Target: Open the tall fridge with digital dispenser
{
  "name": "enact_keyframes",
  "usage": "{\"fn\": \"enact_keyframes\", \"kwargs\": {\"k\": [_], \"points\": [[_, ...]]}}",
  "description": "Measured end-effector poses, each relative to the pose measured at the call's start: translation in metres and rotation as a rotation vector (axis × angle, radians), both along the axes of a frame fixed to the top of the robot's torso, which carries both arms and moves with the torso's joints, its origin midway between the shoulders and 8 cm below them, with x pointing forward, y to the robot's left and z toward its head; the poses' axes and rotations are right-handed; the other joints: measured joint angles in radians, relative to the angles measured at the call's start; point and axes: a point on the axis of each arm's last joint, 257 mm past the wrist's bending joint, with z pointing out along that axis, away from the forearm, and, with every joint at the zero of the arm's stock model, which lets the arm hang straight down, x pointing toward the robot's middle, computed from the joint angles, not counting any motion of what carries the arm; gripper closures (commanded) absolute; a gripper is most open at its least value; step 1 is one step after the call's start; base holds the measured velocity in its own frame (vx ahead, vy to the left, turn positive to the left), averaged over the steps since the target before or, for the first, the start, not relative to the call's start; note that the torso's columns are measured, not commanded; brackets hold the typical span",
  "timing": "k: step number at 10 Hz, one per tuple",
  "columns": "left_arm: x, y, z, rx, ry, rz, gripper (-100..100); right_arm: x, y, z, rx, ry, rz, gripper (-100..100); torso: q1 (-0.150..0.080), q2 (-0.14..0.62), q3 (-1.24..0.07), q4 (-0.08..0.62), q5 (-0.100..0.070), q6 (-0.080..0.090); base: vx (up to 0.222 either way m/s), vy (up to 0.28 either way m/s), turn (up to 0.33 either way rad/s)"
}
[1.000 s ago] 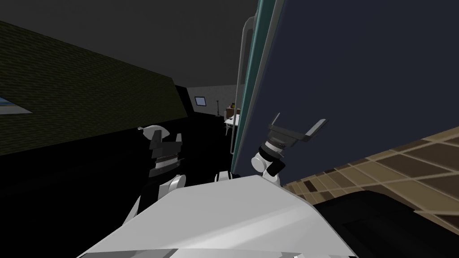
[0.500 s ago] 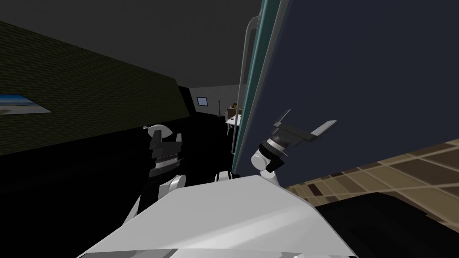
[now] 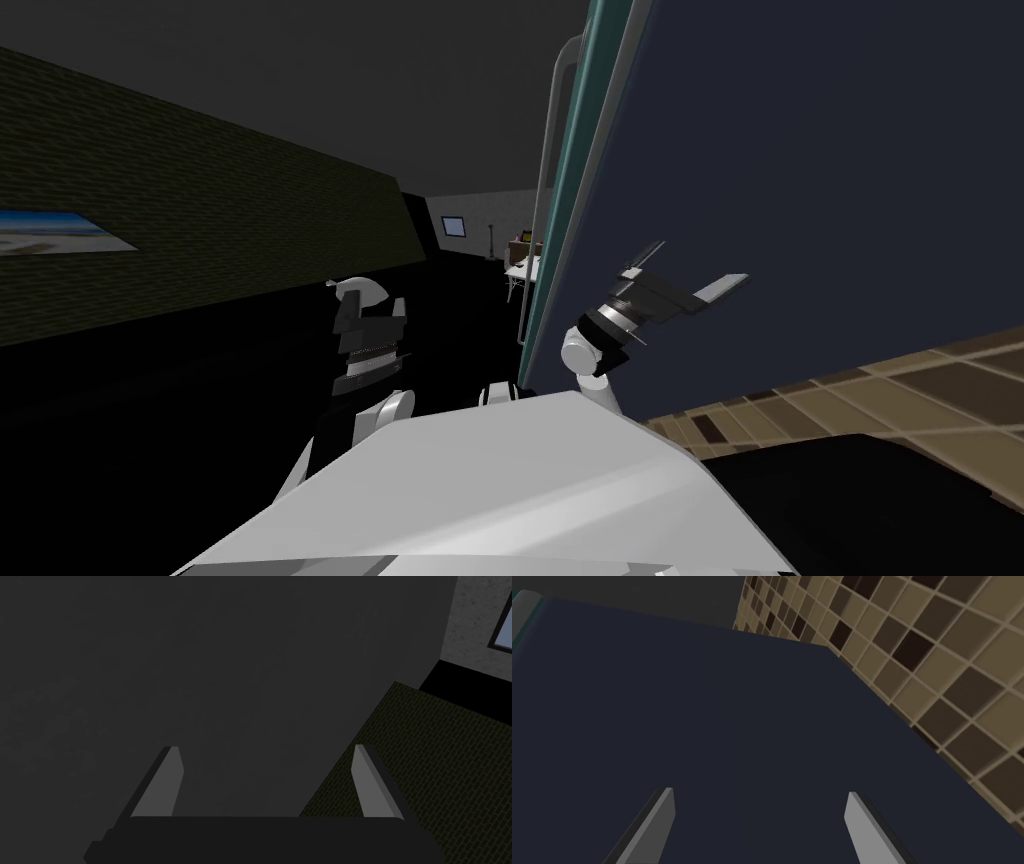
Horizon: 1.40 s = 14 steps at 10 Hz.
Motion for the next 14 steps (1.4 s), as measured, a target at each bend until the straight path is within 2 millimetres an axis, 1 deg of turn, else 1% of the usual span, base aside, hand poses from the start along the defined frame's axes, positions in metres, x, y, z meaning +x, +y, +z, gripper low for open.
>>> {"fn": "enact_keyframes", "kwargs": {"k": [3,7,14], "points": [[0.0,0.0,0.0,0.0,0.0,0.0,0,0.004,-0.011,-0.002,0.094,-0.058,0.087,-100,-0.001,0.0,0.0,0.0,0.0,0.0,0.002,0.006,0.024],[0.0,0.0,0.0,0.0,0.0,0.0,0,0.015,-0.025,-0.009,0.202,-0.099,0.181,-100,-0.001,0.001,0.0,0.0,0.0,0.0,0.001,0.005,0.037],[0.0,0.0,0.0,0.0,0.0,0.0,0,0.041,-0.037,-0.023,0.388,-0.164,0.354,-100,-0.001,-0.005,-0.003,-0.002,-0.001,-0.003,0.007,0.015,0.053]]}}
